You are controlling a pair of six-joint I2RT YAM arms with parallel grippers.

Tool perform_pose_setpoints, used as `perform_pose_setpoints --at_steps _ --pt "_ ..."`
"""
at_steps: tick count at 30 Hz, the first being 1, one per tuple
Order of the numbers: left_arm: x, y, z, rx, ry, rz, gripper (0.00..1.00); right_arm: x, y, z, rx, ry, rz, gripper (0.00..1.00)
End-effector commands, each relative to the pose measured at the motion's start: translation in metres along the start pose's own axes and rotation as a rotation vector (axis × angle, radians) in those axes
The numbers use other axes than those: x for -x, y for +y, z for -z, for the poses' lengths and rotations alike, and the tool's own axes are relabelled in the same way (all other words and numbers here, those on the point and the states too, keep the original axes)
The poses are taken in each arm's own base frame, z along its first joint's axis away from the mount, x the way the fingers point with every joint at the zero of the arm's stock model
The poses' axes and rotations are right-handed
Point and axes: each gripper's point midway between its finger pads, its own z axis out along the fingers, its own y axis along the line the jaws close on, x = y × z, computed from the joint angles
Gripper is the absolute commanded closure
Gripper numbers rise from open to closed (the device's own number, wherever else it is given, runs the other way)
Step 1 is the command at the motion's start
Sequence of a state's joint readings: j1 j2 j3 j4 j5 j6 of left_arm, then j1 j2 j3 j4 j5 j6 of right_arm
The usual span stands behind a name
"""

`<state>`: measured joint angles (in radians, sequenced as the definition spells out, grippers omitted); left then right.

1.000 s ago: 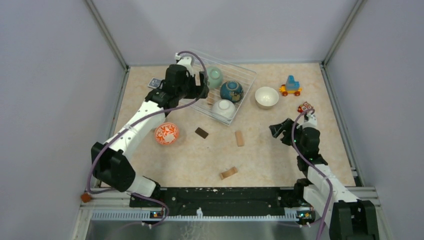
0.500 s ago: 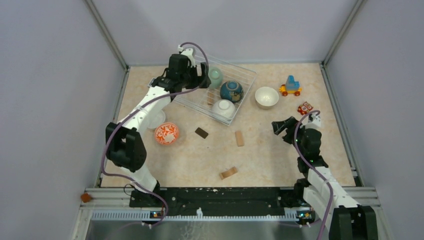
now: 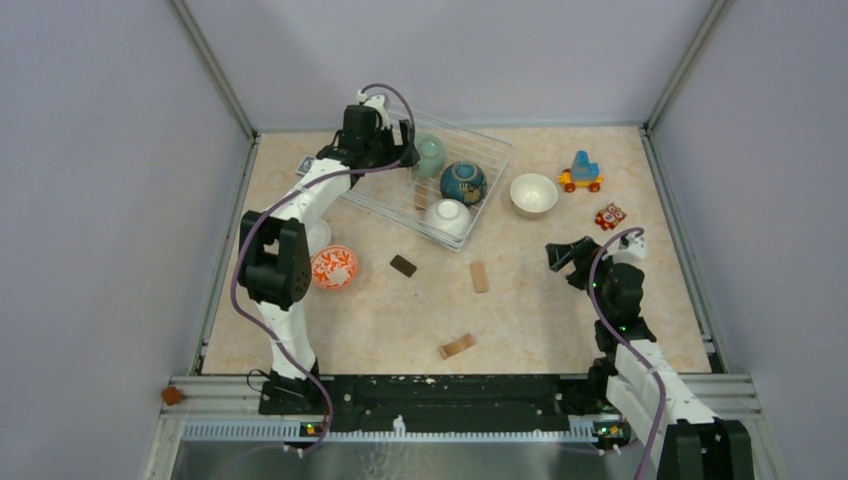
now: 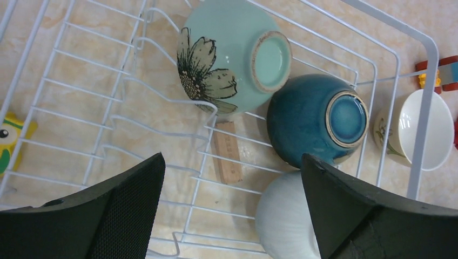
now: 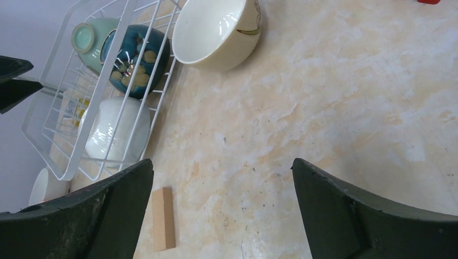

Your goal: Unload the bowls from the dish rack

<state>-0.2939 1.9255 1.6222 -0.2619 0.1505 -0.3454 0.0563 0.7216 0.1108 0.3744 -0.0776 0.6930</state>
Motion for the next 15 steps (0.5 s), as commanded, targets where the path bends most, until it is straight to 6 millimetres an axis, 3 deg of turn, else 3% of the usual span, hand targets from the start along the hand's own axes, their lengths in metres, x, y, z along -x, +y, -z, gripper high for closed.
perform_pose_setpoints --at_steps 1,5,9,15 --pt "0.053 -0.014 0.001 -0.062 -0.162 -0.121 0.02 0.01 0.01 -0.003 0.041 -0.03 0.001 0.02" --pt "0.066 -0.022 -0.008 -0.106 -0.189 -0.192 0.05 0.01 0.01 -0.003 0.043 -0.03 0.003 0.02" --pt "0.065 -0.022 -0.027 -0.115 -0.14 -0.197 0.13 0.009 0.012 -0.003 0.05 -0.025 0.006 0.02" --pt "0.06 -0.019 -0.05 -0.12 -0.108 -0.182 0.06 0.01 0.011 -0.003 0.049 -0.026 0.008 0.02"
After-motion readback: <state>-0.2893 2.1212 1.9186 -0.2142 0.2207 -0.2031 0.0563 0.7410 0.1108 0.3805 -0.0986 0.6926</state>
